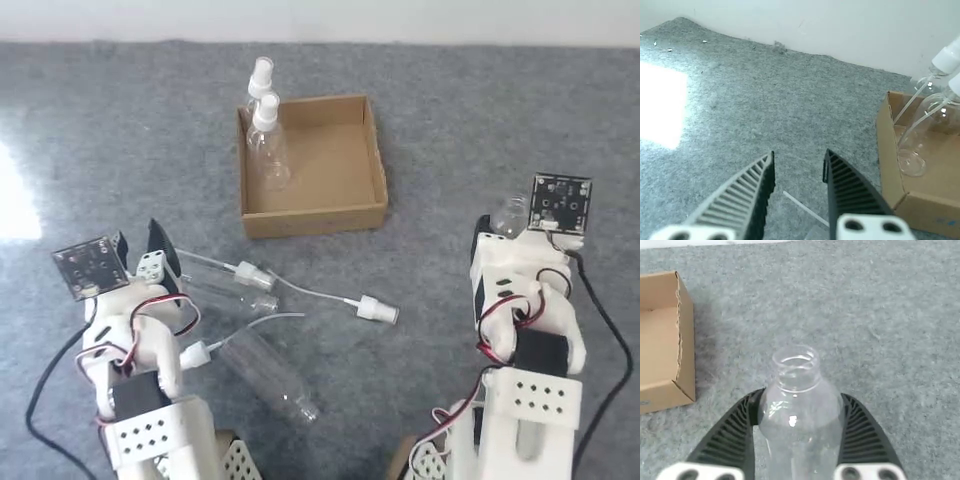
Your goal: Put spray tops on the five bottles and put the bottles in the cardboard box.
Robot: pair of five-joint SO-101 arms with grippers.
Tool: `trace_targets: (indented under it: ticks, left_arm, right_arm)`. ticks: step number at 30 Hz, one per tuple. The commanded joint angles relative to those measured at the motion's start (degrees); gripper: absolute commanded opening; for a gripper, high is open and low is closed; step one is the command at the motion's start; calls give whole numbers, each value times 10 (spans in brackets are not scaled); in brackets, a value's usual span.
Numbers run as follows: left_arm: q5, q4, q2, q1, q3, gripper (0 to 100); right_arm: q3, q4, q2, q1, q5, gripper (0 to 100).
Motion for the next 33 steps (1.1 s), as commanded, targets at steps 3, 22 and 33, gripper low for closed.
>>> trace_targets:
  ticks: [3, 22, 33]
  left_arm:
    - [-5, -16, -6, -3, -8, 156]
    - [-1, 77, -6, -33, -107, 156]
    - [-1, 81, -6, -33, -211, 156]
  right_arm:
    - [4, -15, -38, 6, -6, 53]
    - [60, -15, -151, 10, -1, 50]
    - [67, -15, -156, 11, -1, 50]
